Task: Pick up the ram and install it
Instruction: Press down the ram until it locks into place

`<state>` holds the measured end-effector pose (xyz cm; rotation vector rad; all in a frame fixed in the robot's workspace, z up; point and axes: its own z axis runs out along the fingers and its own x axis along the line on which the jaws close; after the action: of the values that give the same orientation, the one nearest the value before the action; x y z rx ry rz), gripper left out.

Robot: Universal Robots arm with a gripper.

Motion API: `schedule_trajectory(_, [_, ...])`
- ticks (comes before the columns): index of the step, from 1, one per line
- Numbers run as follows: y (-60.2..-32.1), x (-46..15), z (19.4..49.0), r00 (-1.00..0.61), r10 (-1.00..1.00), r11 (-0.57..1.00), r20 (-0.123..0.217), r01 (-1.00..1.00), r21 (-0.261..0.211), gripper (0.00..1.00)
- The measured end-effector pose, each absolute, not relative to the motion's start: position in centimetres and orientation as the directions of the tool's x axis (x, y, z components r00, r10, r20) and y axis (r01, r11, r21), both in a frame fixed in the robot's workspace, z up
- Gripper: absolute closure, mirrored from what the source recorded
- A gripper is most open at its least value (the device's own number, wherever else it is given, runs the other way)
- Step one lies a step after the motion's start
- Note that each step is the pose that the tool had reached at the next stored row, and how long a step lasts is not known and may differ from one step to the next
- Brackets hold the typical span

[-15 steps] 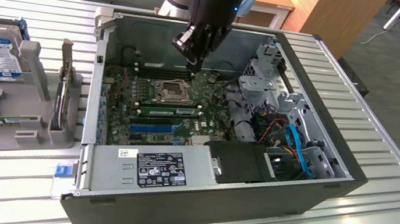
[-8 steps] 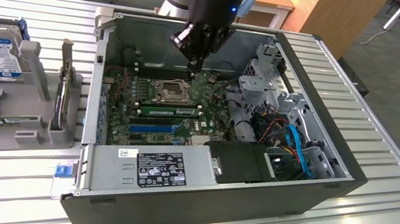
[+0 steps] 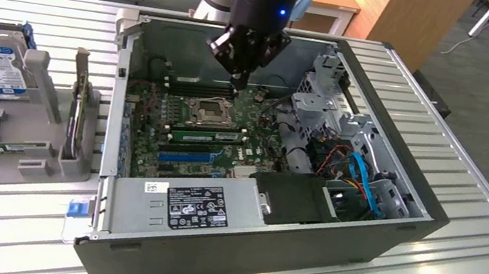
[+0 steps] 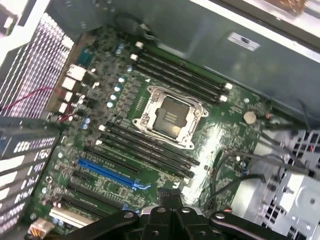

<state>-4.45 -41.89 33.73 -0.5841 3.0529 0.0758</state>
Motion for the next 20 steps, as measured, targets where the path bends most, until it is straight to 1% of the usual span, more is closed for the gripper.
schedule_trajectory(6, [-41.90,-4.46,33.71,-0.957,-0.287,0.957,-0.041,-0.288,0.042,0.90])
schedule_trajectory(14, [-41.89,-4.46,33.72,-0.958,-0.284,0.958,-0.041,-0.285,0.042,0.90])
schedule_trajectory(20, [-41.89,-4.46,33.71,-0.959,-0.282,0.958,-0.020,-0.282,0.053,0.90])
